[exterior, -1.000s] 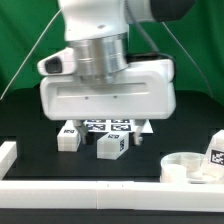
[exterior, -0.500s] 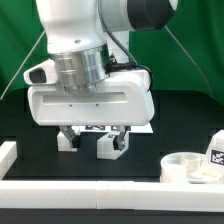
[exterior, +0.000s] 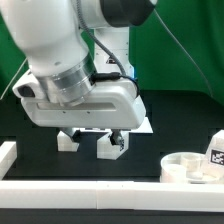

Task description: Assemble stool

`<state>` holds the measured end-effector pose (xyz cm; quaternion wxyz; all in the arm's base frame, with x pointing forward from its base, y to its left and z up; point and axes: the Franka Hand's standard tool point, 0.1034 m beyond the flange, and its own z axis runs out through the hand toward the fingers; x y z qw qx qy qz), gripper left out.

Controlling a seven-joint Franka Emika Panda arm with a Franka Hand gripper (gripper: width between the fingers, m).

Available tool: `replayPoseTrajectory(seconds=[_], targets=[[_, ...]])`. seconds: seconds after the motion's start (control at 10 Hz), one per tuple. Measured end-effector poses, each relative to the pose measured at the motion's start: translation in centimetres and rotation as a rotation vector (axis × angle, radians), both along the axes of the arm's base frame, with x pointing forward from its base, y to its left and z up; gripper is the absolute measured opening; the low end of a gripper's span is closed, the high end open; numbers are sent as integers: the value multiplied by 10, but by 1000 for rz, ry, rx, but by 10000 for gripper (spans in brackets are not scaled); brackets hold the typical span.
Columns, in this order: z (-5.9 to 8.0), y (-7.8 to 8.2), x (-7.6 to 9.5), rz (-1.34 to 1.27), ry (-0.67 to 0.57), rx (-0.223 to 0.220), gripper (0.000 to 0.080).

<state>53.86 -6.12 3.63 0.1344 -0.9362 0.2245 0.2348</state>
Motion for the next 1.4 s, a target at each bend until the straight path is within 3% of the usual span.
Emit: replayPoseTrajectory(seconds=[0.1, 0.3, 0.4, 0.6, 0.8, 1.0, 1.4], targets=[[-2, -2, 4, 2, 18, 11, 649], [-3, 1, -5, 14, 150, 91, 649], [-4, 7, 1, 25, 161, 100, 649], [-4, 9, -10, 47, 289, 175, 649], [-7, 8, -16, 54, 383, 219, 649], [-22, 17, -10, 59, 388, 207, 649], [-31, 29, -18, 62, 406, 209, 649]])
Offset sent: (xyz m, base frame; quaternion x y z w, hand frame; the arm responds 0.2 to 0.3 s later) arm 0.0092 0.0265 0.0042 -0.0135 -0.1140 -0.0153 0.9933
